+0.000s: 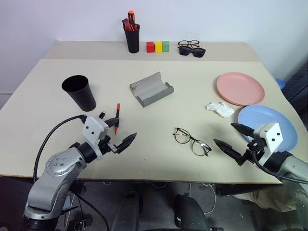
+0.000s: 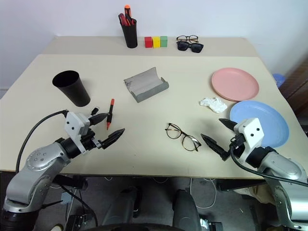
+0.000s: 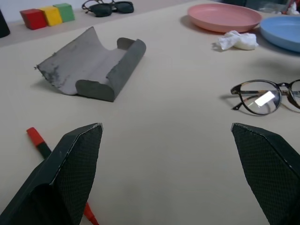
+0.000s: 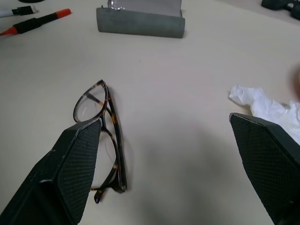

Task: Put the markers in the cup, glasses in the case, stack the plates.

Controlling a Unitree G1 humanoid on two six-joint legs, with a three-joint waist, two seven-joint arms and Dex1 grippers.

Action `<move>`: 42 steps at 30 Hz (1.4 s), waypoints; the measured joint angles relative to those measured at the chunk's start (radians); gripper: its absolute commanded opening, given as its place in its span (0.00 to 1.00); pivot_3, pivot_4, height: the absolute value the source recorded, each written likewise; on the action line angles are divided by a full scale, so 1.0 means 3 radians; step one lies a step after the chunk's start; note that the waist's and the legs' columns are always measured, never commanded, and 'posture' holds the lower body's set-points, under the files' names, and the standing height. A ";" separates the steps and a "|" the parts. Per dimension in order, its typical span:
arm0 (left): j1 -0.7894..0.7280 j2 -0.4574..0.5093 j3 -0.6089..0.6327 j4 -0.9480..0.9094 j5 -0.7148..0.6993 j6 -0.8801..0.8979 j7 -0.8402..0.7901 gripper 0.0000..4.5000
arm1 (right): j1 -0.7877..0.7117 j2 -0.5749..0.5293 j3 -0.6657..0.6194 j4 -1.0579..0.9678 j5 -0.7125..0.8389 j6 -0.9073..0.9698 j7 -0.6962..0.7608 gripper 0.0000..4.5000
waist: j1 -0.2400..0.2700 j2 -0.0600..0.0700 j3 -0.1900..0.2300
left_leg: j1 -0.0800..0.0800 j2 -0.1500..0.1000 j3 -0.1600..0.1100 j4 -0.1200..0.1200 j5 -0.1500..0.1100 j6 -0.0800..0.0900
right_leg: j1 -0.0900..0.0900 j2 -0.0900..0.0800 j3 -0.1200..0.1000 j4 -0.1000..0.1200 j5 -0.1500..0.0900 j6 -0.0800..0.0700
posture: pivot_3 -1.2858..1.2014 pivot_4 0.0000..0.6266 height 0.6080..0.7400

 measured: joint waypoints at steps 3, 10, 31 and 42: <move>-0.0039 -0.0045 -0.0001 -0.0006 0.0068 0.0070 0.0176 1.00 | -0.0001 -0.0006 0.0017 0.0004 0.0000 0.0004 0.0019 0.99 | -0.0001 0.0000 0.0000 | 0.0000 0.0000 0.0000 0.0001 0.0001 0.0002 | 0.0001 0.0000 0.0000 0.0000 0.0000 0.0000 | 0.52 0.24 1.00; -0.0695 -0.0409 0.0003 0.0042 0.0276 0.0966 0.1070 1.00 | -0.0412 -0.0010 0.0236 0.0059 0.0198 -0.0023 0.0289 0.99 | -0.0001 -0.0005 0.0003 | 0.0002 0.0000 -0.0006 0.0010 0.0004 0.0007 | 0.0004 0.0007 0.0000 0.0010 0.0002 0.0002 | 0.52 0.24 1.00; -0.2754 -0.1317 0.0619 0.2150 0.0663 0.2784 0.2334 1.00 | -0.0829 0.0144 0.0887 0.0474 0.0004 -0.0721 0.0707 0.99 | 0.0003 -0.0035 0.0013 | 0.0004 -0.0001 -0.0020 0.0010 0.0007 0.0007 | 0.0006 0.0018 -0.0001 0.0025 0.0008 0.0018 | 0.52 0.24 1.00; -0.3104 -0.1256 0.0696 0.2789 0.0825 0.2727 0.2393 0.03 | -0.0772 0.0176 0.0908 0.0357 -0.0002 -0.0661 0.0520 1.00 | 0.0007 -0.0032 0.0009 | 0.0008 -0.0001 -0.0020 0.0012 0.0008 0.0005 | 0.0008 0.0017 0.0000 0.0031 0.0008 0.0018 | 0.52 0.24 1.00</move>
